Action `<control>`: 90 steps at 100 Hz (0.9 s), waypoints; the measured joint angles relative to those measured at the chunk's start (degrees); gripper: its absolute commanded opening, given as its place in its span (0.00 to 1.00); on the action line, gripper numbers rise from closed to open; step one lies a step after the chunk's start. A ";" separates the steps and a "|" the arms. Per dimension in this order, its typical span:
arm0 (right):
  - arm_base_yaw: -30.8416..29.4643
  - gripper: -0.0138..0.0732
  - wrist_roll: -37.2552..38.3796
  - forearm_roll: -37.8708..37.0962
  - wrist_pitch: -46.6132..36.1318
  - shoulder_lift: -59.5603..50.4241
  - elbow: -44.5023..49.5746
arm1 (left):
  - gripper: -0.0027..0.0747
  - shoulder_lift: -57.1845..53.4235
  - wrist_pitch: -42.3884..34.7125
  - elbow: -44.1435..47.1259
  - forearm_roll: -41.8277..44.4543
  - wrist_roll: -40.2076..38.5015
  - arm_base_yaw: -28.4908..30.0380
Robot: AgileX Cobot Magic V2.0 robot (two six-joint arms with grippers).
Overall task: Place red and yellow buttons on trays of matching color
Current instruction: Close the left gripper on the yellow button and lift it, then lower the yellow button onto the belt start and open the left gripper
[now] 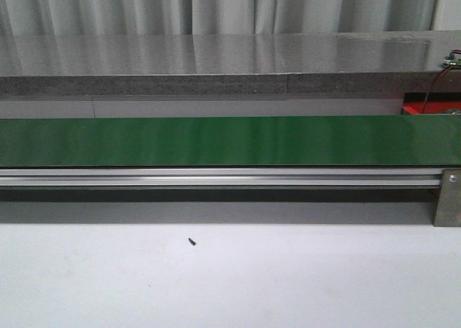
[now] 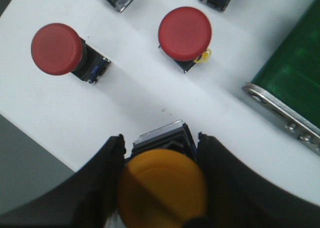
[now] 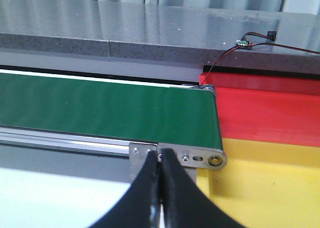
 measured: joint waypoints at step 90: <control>0.00 0.08 0.00 0.00 0.00 0.00 0.00 | 0.01 13.01 3.45 -20.36 -1.85 3.42 -18.68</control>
